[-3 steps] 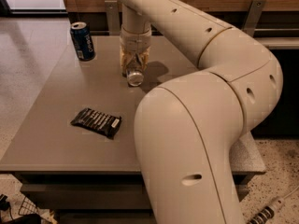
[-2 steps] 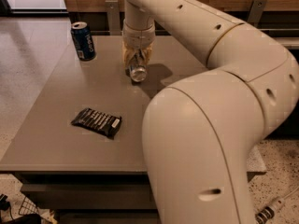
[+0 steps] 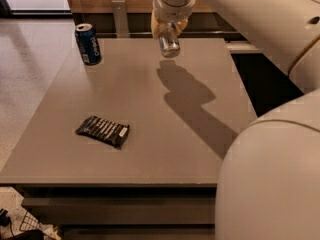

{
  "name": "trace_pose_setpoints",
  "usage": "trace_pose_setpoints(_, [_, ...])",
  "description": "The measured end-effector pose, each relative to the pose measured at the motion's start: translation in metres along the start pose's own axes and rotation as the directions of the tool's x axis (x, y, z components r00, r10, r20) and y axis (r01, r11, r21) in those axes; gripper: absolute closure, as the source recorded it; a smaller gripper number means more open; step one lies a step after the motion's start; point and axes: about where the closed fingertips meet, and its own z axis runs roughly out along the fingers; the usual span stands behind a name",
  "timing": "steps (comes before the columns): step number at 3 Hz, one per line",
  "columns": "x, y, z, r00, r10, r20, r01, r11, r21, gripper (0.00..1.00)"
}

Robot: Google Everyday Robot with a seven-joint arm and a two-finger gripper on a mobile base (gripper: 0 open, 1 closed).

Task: Place redbull can upright

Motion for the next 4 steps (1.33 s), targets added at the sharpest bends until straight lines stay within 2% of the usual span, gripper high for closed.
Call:
trace_pose_setpoints(1, [-0.005,-0.016,-0.025,0.989,-0.053,0.136,0.060,0.9969,-0.050,1.00])
trace_pose_setpoints(2, [-0.009,-0.026,-0.035,0.957,-0.097,0.274,0.139,0.9803,-0.140,1.00])
trace_pose_setpoints(3, [-0.034,-0.028,-0.046,0.896,-0.045,0.443,0.180,0.9464,-0.268,1.00])
trace_pose_setpoints(4, [-0.052,-0.029,-0.056,0.844,0.041,0.536,0.223,0.8804,-0.419,1.00])
